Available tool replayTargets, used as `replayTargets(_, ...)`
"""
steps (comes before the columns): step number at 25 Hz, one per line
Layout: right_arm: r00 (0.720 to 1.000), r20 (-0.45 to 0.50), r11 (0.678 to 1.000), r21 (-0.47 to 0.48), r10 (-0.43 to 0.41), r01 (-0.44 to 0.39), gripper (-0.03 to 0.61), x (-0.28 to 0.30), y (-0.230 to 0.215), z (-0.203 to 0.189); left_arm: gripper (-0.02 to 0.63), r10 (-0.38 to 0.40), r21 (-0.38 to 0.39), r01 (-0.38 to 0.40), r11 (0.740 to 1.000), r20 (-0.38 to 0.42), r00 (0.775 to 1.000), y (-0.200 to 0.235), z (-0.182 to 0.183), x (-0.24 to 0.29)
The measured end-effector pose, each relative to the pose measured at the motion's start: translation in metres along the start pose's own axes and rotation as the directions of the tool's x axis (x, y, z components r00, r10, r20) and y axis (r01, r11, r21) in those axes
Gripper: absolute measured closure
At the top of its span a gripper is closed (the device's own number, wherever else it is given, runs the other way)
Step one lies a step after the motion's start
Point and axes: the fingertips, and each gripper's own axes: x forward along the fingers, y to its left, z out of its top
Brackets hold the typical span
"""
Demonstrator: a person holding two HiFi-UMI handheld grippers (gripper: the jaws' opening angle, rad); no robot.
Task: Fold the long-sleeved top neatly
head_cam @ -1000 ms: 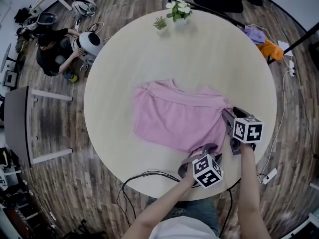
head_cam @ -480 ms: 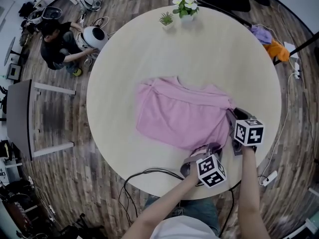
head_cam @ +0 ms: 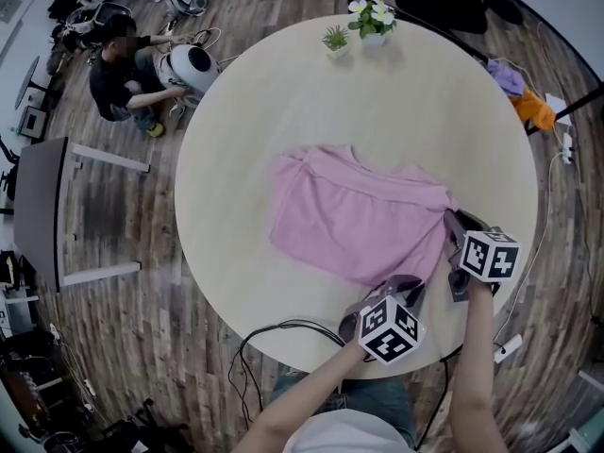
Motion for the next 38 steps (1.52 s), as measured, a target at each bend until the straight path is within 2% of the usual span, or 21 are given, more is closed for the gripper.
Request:
replayTargets(7,0.998,0.054,0.998,0.06,0.021,-0.024,0.508,-0.019,0.027,0.029,0.591,0.033,-0.056,-0.026,0.998,0.129,0.991,0.021,0.021,-0.052)
replayTargets(15,0.993,0.115,0.993,0.109,0.04,-0.053,0.509,-0.028,0.08,0.066,0.591,0.076,-0.149,-0.036,0.988,0.273,0.959,0.068,0.03,-0.124)
replayTargets(24,0.989,0.143,0.997,0.058,0.037,-0.045,0.509,-0.017,0.157,0.099,0.591,0.115,-0.205,-0.047,0.978,0.33,0.937,0.114,0.013,-0.189)
replayTargets(31,0.993,0.117,1.0,0.004,0.024,-0.025,0.509,0.01,0.206,0.109,0.591,0.147,-0.274,-0.048,0.961,0.353,0.924,0.148,-0.008,-0.219)
replayTargets(38,0.997,0.071,0.998,-0.045,0.036,-0.032,0.509,0.047,0.243,0.114,0.59,0.18,-0.364,-0.038,0.93,0.365,0.913,0.183,-0.028,-0.24)
